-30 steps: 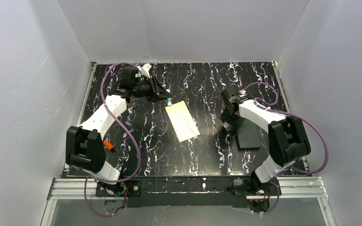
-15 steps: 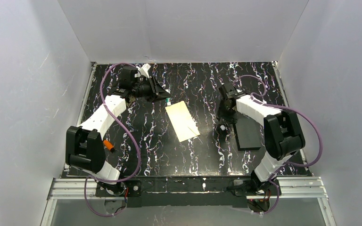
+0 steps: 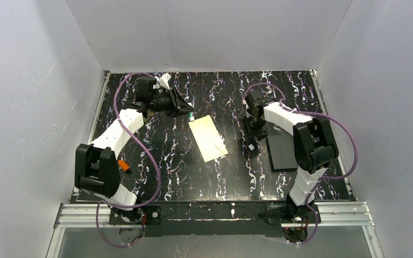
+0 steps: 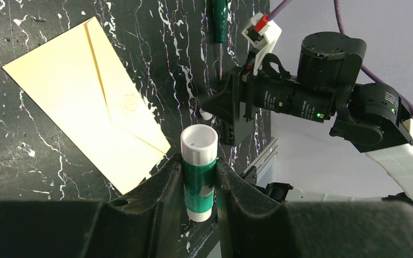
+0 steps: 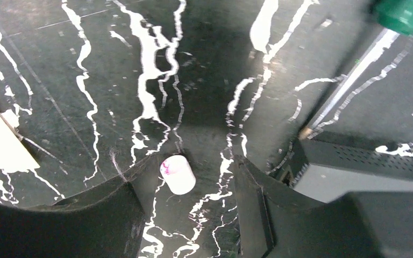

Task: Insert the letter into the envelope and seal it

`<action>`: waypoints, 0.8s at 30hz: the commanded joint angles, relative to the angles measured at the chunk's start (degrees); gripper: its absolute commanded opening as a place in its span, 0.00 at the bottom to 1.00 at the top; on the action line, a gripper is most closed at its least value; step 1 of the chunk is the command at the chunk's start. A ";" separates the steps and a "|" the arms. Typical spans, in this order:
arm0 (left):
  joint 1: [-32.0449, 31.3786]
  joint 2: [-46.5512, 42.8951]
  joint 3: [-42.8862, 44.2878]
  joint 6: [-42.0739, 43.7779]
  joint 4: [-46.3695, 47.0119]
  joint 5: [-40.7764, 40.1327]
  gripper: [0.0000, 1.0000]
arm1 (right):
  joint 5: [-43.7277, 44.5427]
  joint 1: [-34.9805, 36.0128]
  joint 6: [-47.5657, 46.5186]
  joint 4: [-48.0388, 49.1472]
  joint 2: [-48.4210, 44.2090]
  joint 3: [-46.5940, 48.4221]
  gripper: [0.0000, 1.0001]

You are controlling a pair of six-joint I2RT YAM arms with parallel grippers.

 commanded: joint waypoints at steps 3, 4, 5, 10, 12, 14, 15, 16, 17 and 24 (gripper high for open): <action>0.58 -2.80 -0.75 0.38 -0.09 1.33 0.00 | -7.13 2.31 -6.95 -2.86 1.93 2.94 0.61; 0.57 -2.82 -0.86 0.33 0.00 1.37 0.00 | -6.96 2.90 -7.07 -3.07 2.18 2.89 0.61; 0.59 -2.85 -0.99 0.30 0.07 1.37 0.00 | -6.37 3.37 -7.14 -3.21 2.38 2.81 0.61; 0.79 -2.99 -1.52 0.16 0.22 1.42 0.00 | -2.52 4.74 -6.82 -3.42 3.11 2.41 0.46; 0.75 -3.03 -1.67 0.10 0.27 1.49 0.00 | 0.14 4.98 -6.55 -3.29 3.10 2.60 0.42; 0.83 -3.15 -1.73 -0.03 0.40 1.59 0.00 | 1.77 5.14 -6.34 -3.03 3.39 2.68 0.35; 0.84 -3.14 -1.77 -0.05 0.46 1.60 0.00 | 2.18 5.23 -6.17 -3.05 3.48 2.69 0.32; 0.84 -3.15 -1.68 -0.15 0.49 1.68 0.00 | 2.09 5.25 -6.04 -3.24 3.73 2.77 0.28; 0.84 -3.14 -1.63 -0.22 0.53 1.69 0.00 | 2.12 5.30 -5.70 -3.46 3.90 2.78 0.27; 0.96 -3.41 -1.04 -0.68 0.75 1.77 0.00 | -0.24 5.34 -3.72 -3.56 2.54 0.88 0.38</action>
